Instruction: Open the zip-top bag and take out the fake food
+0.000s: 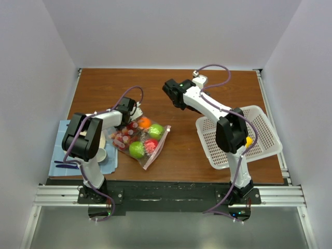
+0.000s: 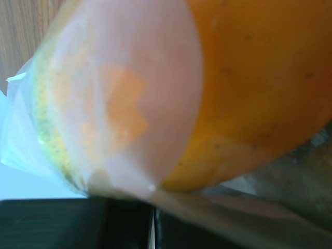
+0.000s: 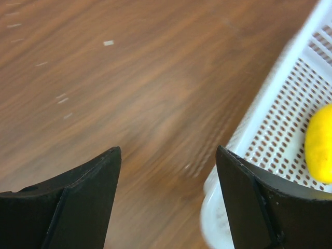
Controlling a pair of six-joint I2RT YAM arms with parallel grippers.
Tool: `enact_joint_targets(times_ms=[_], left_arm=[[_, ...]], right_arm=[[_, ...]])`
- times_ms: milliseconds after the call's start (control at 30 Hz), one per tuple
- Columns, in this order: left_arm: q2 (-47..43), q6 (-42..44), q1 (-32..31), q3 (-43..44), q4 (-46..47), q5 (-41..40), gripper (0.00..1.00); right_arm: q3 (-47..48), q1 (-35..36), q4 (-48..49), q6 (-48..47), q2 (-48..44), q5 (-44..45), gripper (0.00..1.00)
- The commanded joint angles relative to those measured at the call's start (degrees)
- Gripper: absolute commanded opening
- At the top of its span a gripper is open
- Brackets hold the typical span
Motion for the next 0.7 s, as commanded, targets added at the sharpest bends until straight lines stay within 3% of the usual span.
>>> enact_joint_targets(times_ms=[0,233,667], left_arm=[[2.04,-0.99,1.33,-2.85,-5.88,6.53,0.0],[2.39,-1.08,1.24,-3.29,-5.79,6.27,0.0],[0.9,-0.73,1.59,-4.61,-5.27,5.83,0.0]], right_arm=[[-4.98,-3.62,-19.26,15.6,-3.92,3.21,0.78],[-9.74,-4.42,-19.44,20.37,-7.72,5.14,0.77],[-16.78,-7.5,-19.35,24.42,-4.74,2.77,0.71]])
